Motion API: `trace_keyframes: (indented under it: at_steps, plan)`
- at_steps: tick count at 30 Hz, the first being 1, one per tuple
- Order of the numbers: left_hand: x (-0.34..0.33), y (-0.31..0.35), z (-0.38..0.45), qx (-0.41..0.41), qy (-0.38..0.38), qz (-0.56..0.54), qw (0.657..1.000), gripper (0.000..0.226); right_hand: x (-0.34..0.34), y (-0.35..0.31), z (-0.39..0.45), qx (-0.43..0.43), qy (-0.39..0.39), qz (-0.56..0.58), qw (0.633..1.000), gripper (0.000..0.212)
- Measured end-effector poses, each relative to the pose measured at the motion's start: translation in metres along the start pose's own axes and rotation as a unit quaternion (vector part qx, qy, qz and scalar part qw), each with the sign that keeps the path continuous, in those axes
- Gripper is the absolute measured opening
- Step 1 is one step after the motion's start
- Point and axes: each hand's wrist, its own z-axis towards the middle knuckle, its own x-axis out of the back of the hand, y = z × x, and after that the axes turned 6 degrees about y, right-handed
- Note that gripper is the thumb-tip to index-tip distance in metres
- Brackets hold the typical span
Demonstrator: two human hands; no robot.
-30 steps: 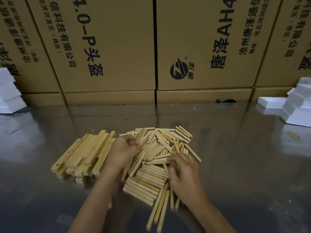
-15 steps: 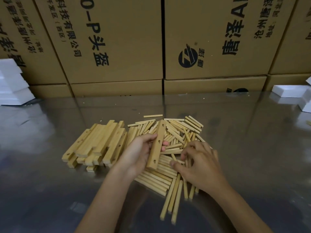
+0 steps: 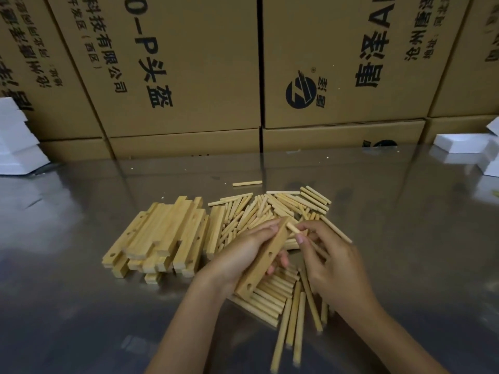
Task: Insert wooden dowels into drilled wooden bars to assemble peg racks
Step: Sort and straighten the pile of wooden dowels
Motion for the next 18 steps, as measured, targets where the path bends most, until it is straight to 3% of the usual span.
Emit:
trace_keyframes:
  at_steps: [7, 13, 18]
  plan:
    - [-0.002, -0.001, 0.003, -0.024, 0.018, 0.057, 0.998, 0.03, 0.01, 0.007, 0.0, 0.015, 0.007, -0.09, 0.996, 0.016]
    - [-0.011, -0.001, 0.002, -0.053, 0.02, 0.124, 0.991, 0.033, 0.018, 0.005, -0.001, 0.013, 0.01, -0.077, 0.997, 0.019]
    - [-0.02, -0.003, 0.002, -0.072, 0.015, 0.123, 0.99, 0.036, 0.017, 0.009, -0.004, -0.04, 0.003, -0.027, 0.999, 0.018]
